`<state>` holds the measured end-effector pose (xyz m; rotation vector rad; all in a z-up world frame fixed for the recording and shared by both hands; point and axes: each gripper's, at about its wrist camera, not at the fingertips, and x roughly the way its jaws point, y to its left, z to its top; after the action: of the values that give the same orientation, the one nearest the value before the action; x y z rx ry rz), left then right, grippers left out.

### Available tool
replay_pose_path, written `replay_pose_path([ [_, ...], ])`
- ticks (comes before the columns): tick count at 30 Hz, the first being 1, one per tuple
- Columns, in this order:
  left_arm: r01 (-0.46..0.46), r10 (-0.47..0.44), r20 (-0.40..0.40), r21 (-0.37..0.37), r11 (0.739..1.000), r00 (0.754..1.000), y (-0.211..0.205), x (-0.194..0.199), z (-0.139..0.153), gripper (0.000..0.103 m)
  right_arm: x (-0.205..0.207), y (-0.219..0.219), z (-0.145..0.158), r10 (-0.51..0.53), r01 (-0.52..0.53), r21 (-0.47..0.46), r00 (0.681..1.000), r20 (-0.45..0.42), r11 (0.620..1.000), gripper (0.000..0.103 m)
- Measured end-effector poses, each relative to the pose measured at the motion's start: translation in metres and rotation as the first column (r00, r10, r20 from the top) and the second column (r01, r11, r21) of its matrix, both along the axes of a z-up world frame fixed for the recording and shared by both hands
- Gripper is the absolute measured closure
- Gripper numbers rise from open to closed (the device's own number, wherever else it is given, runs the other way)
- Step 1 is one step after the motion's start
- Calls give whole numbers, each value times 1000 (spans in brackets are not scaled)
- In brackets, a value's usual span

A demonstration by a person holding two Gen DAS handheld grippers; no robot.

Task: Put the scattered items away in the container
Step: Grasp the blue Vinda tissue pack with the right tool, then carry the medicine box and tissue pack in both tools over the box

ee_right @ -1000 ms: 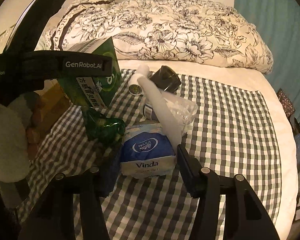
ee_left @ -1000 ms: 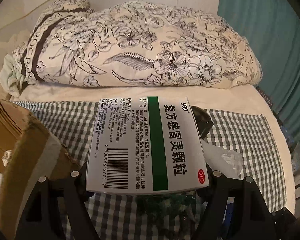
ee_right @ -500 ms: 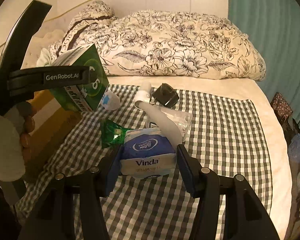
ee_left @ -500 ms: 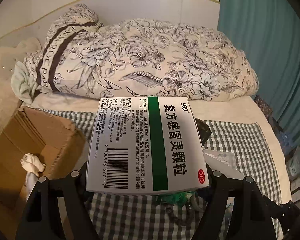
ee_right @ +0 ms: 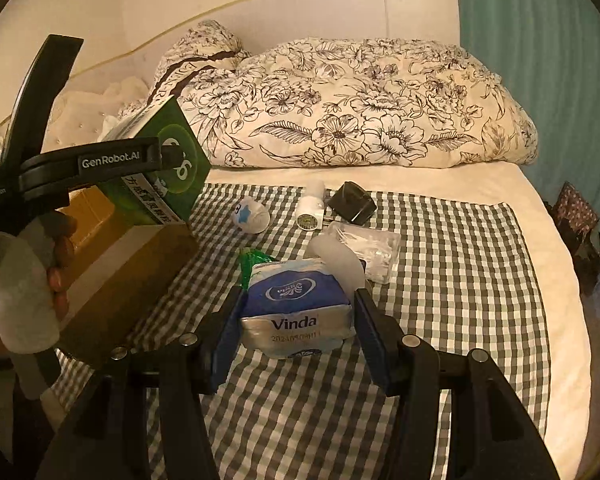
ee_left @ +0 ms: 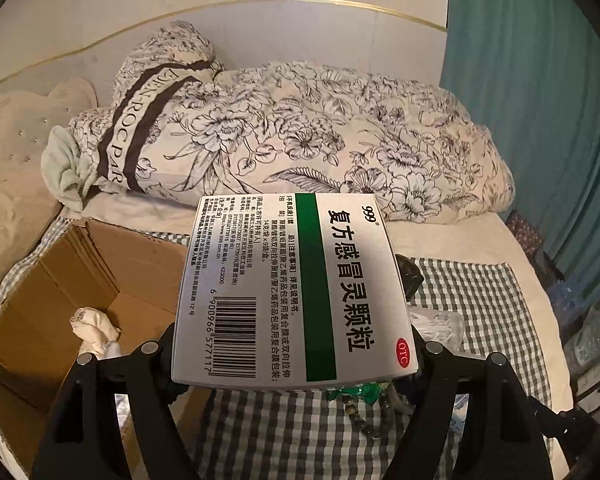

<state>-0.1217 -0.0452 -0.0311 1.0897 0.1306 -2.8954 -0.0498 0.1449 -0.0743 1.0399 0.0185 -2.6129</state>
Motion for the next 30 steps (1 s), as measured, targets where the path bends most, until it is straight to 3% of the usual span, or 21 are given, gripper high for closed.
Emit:
replay_pose_path([
  [5,-4,4,-22,4,1000,1000,-6,10,9,24,5,-3,-3,7,-7,26,1000,0,1000,48],
  [13,-15,15,-42,12,1000,999,-15,19,17,24,2,-10,-63,28,-39,89,993,118,995,47],
  [17,-17,18,-40,14,1000,999,-15,17,17,24,3,-9,-76,40,-54,93,988,147,994,47],
  [24,-25,26,-52,18,1000,998,-16,18,24,24,17,-11,-29,47,-48,83,999,5,995,47],
  [30,-41,41,-81,6,999,996,-24,31,38,24,33,-25,12,72,-62,74,988,-139,995,47],
])
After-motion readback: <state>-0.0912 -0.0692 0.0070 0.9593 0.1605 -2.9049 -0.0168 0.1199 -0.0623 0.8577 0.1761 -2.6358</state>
